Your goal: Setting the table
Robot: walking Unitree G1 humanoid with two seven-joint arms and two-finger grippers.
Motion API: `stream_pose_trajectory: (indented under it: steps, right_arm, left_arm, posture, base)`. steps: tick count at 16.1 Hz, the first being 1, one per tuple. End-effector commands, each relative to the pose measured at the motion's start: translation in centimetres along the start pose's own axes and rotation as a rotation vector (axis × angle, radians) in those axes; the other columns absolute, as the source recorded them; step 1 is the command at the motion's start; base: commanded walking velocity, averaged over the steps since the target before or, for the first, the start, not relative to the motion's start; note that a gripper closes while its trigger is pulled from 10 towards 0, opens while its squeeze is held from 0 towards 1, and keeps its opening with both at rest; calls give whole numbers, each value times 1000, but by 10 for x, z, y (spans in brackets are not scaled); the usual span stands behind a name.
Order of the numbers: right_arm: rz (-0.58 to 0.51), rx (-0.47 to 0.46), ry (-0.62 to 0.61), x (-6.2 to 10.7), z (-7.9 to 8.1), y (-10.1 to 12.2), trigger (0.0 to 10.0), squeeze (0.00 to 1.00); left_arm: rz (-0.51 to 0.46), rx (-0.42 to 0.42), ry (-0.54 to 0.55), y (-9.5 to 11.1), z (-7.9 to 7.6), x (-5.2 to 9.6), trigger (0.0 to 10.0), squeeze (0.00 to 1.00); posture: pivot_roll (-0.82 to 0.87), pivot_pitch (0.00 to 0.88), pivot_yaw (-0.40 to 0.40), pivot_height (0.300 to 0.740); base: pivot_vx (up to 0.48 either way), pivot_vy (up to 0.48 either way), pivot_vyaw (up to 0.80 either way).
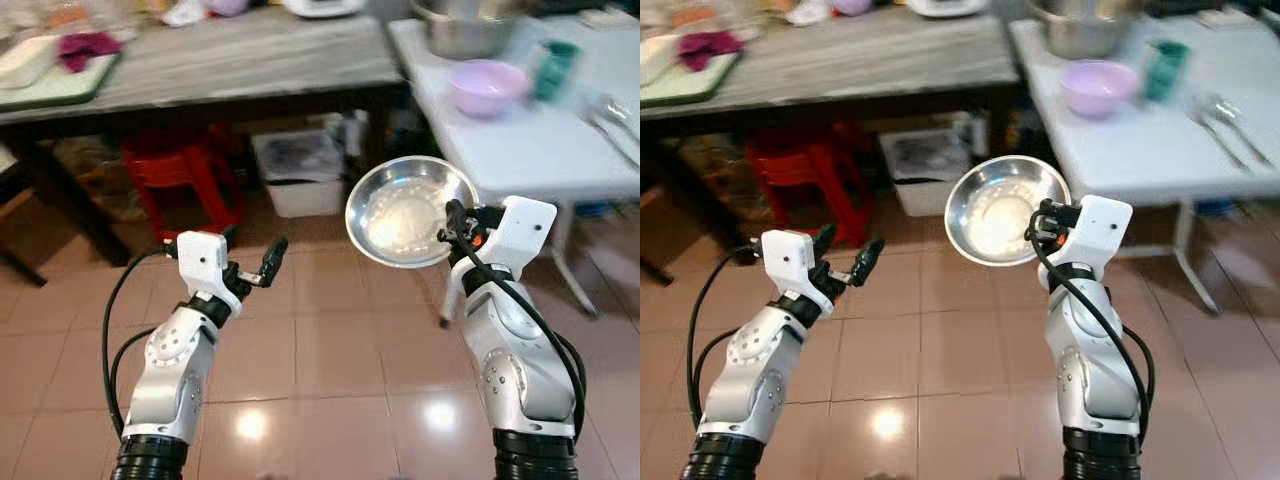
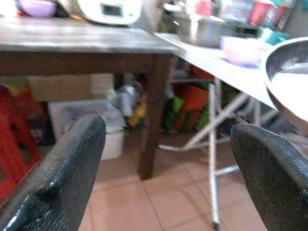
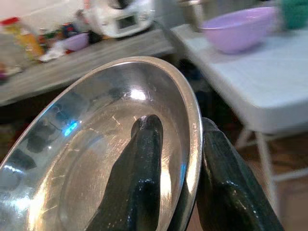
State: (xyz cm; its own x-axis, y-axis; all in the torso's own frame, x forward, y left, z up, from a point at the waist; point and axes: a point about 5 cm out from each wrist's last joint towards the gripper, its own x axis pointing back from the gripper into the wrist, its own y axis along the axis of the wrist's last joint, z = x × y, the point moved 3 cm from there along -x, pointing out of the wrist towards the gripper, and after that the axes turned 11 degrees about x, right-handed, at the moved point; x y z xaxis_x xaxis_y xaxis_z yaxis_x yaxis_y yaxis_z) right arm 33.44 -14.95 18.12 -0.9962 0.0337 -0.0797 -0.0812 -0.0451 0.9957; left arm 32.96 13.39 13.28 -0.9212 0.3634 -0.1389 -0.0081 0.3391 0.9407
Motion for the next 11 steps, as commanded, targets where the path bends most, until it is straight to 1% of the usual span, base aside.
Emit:
stream_pose_trajectory:
  steps: [1,9,11]
  right_arm:
    - [-21,-13,39,0,12,5,10000,0]
    - [-29,-19,31,2,11,4,10000,0]
    - [-30,-18,30,2,11,4,10000,0]
  left_arm:
    - [-1,-7,33,4,11,5,10000,0]
    - [4,-10,13,3,7,2,10000,0]
    - [6,-8,11,2,7,2,10000,0]
  posture:
    - [-174,118,82,740]
    - [-182,115,91,740]
    - [-182,115,91,740]
  base:
    - [341,0,563]
    - [329,0,537]
    - [409,0,0]
